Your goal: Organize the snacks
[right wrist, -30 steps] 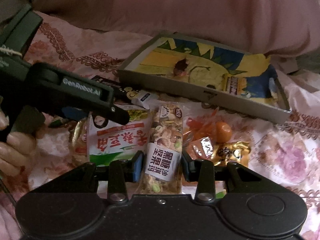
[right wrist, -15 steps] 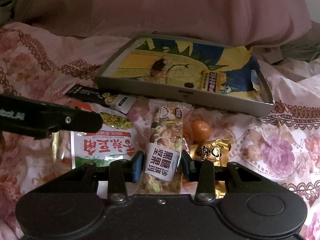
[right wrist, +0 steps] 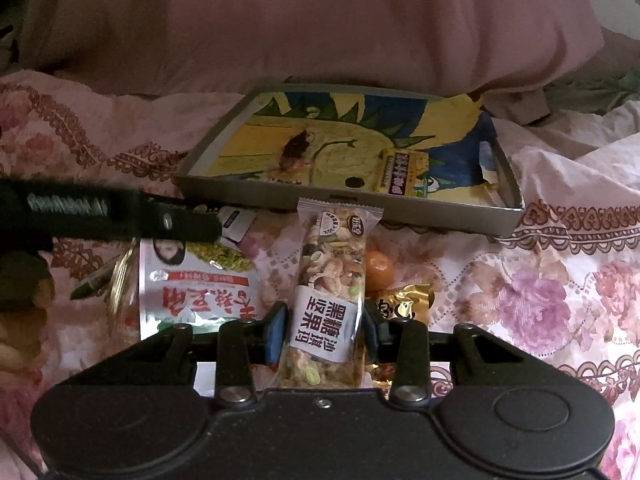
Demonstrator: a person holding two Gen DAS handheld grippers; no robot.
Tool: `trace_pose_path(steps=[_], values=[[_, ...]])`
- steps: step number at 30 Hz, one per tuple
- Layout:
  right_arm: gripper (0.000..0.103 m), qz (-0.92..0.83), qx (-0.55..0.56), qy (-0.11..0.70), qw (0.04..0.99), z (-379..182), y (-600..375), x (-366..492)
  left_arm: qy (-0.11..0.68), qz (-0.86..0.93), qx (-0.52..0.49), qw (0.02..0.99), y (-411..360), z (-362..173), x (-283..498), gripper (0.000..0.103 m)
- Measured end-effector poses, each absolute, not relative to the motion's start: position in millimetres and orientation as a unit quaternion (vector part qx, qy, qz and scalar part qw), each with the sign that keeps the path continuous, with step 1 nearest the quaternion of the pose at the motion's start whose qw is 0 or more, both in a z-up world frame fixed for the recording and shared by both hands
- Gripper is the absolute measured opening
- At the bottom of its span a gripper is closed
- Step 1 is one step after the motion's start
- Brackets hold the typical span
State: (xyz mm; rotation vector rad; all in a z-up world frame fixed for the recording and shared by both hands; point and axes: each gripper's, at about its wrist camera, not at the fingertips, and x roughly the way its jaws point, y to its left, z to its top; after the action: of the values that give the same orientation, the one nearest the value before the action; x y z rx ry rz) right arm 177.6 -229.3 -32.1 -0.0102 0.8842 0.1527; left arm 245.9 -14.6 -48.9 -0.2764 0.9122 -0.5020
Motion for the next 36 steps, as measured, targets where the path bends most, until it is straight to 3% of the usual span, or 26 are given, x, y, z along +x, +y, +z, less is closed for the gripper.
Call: trace_pose_path(steps=[4,9,21,36], values=[[0.041,0.069,0.002,0.431,0.9,-35,-231,182,0.412,-0.259,-0.142,0.862,-15,-39,240,0.073],[0.041,0.066,0.007,0.434,0.899,-37,-233,183,0.389,-0.263,-0.073,0.88,-32,-32,228,0.069],[0.041,0.059,0.02,0.437,0.897,-34,-241,186,0.399,-0.303,-0.042,0.865,-43,-33,219,0.069],[0.041,0.058,0.032,0.44,0.896,-32,-244,187,0.445,-0.318,0.085,0.833,-69,-63,206,0.071]])
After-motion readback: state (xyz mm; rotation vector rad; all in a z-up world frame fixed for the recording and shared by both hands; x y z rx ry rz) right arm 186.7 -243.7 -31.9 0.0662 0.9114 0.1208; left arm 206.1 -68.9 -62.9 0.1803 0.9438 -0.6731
